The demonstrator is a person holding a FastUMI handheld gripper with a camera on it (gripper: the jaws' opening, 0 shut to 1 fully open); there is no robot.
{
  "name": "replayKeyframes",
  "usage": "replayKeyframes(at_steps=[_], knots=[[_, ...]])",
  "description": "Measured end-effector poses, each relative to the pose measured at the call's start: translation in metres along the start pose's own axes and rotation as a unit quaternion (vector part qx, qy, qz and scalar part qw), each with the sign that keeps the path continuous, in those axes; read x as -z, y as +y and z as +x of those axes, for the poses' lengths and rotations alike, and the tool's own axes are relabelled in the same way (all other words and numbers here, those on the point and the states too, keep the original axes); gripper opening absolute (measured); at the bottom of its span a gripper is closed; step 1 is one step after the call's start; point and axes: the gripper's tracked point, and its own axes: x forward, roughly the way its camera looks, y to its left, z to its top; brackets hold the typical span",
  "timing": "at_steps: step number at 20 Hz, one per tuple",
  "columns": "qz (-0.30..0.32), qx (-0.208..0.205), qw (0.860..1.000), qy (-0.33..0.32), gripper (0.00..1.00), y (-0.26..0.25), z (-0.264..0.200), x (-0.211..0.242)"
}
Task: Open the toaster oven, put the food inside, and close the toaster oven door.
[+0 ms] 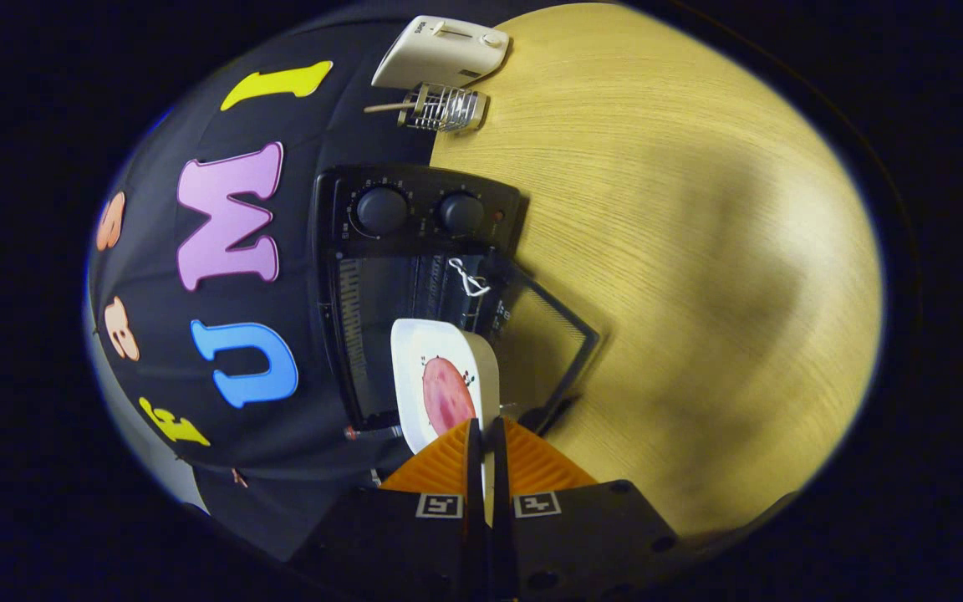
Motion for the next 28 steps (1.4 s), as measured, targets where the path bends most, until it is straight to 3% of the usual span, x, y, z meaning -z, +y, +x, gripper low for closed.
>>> replayKeyframes(at_steps=[7,13,21,23,26,27,28], knots=[[0.093,0.013,0.991,-0.098,0.08,0.038,0.076,0.0],[0.151,0.02,0.979,-0.136,0.08,0.051,0.13,0.007],[0.148,0.03,0.979,-0.136,0.08,0.056,0.138,0.007],[0.141,0.033,0.98,-0.138,0.13,0.055,0.135,0.003],[0.132,0.026,0.982,-0.132,0.41,0.062,0.129,0.004],[0.125,0.034,0.983,-0.128,0.54,0.059,0.127,0.007],[0.114,0.042,0.985,-0.123,0.57,0.057,0.123,0.011]])
